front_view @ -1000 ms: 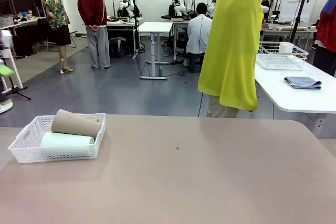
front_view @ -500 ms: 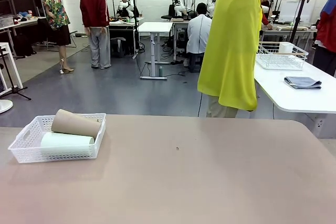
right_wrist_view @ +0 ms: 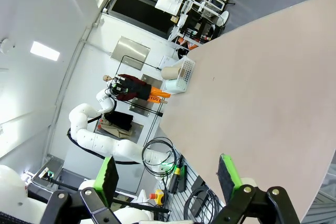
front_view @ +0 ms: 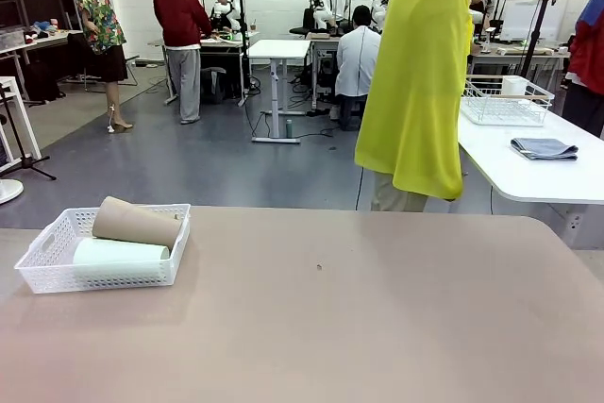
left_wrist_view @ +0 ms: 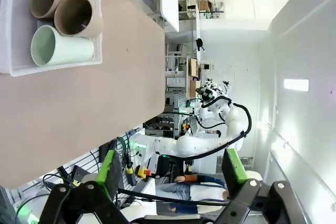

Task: Clean and organize the cups into the basket.
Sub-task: Move the Organizing basket back to the left side of the table.

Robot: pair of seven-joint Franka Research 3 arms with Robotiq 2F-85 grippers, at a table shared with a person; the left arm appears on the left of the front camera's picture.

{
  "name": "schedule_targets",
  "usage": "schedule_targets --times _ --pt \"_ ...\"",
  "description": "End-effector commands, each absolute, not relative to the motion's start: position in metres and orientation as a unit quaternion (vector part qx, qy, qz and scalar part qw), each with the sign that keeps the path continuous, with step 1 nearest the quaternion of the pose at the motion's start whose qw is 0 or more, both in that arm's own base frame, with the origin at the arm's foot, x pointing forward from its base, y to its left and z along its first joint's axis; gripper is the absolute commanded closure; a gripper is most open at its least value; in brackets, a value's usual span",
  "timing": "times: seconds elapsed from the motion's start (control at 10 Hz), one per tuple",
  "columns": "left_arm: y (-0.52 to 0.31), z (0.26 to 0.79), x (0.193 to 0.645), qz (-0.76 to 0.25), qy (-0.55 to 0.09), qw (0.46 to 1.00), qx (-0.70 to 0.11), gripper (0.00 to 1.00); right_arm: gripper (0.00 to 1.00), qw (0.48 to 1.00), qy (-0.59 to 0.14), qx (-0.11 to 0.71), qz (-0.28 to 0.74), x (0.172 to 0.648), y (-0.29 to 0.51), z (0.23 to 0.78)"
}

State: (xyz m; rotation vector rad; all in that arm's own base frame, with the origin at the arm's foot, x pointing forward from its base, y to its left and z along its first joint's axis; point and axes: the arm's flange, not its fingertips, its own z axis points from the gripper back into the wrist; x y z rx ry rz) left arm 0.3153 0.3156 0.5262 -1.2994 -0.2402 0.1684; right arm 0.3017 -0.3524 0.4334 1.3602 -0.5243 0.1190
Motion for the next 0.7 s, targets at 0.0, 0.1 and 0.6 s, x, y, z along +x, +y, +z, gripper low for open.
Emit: schedule_targets --times 0.0,0.1,0.6 --pt "0.3174 0.5278 0.3059 0.071 -0.111 0.788 -0.602 0.0 0.0 0.75 -0.237 0.615 0.056 0.2973 -0.3479 0.4311" --pt "0.3174 0.5278 0.3059 0.071 -0.111 0.788 -0.602 0.0 0.0 0.75 -0.237 0.615 0.056 0.2973 -0.3479 0.4311" --pt "0.3174 0.5278 0.3059 0.071 -0.111 0.788 -0.602 0.0 0.0 0.75 -0.237 0.615 0.056 0.2973 -0.3479 0.4311"
